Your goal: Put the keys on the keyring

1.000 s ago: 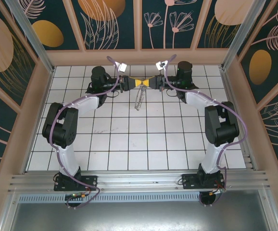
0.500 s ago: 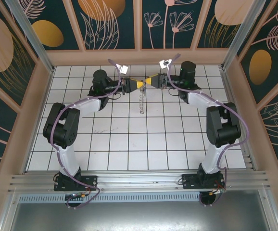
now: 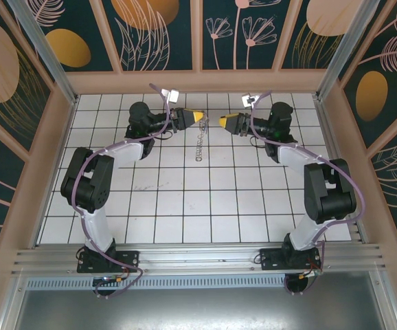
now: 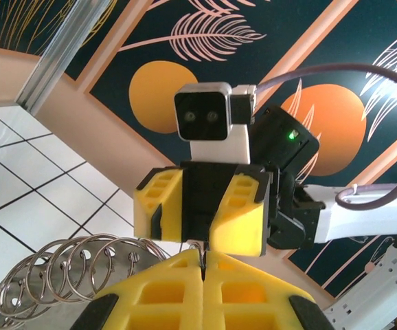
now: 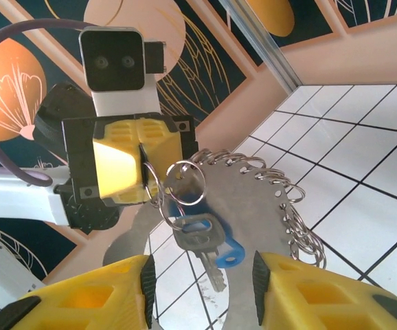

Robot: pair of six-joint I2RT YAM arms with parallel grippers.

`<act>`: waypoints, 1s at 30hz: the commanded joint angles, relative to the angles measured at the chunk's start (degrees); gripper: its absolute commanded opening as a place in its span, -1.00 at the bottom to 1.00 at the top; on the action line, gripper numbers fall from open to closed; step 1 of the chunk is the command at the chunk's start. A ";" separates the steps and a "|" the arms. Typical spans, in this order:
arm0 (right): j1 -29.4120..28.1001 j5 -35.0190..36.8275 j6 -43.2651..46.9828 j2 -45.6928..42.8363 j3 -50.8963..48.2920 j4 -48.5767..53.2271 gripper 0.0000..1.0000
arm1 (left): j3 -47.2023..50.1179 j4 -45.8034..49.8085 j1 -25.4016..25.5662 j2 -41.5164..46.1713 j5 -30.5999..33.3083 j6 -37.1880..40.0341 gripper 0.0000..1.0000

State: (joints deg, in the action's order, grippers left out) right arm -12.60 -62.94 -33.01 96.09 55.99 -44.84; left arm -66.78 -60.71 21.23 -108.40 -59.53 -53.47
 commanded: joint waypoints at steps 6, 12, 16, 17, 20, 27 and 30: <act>-3.09 2.36 -1.09 -0.65 -0.40 -7.46 -0.01 | 0.16 -4.97 0.30 2.89 0.13 -1.73 -1.00; -3.96 2.91 -1.66 0.52 1.56 -7.81 0.00 | -0.10 -4.68 0.48 2.77 0.07 -1.64 -1.00; -4.27 2.65 -1.89 1.19 2.70 -7.47 -0.01 | -0.10 -4.38 0.56 2.72 0.16 -1.46 -1.00; -4.41 2.66 -1.88 1.31 2.98 -7.29 -0.02 | -0.12 -4.29 0.56 2.63 0.29 -1.51 -1.00; -4.91 2.56 -2.02 2.21 3.78 -6.98 -0.06 | -0.18 -4.18 0.58 2.70 0.54 -1.44 -1.00; -5.87 2.65 -2.14 3.88 4.81 -6.41 -0.54 | -0.45 -3.65 0.66 2.74 0.82 -1.48 -1.00; -5.90 2.56 -2.28 4.14 4.40 -6.57 -0.75 | -0.47 -3.28 0.66 2.93 1.34 -1.30 -1.00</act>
State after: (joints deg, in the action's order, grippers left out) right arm -18.20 -60.01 -35.35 99.53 58.92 -49.50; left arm -66.70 -61.47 21.45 -107.83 -59.20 -54.39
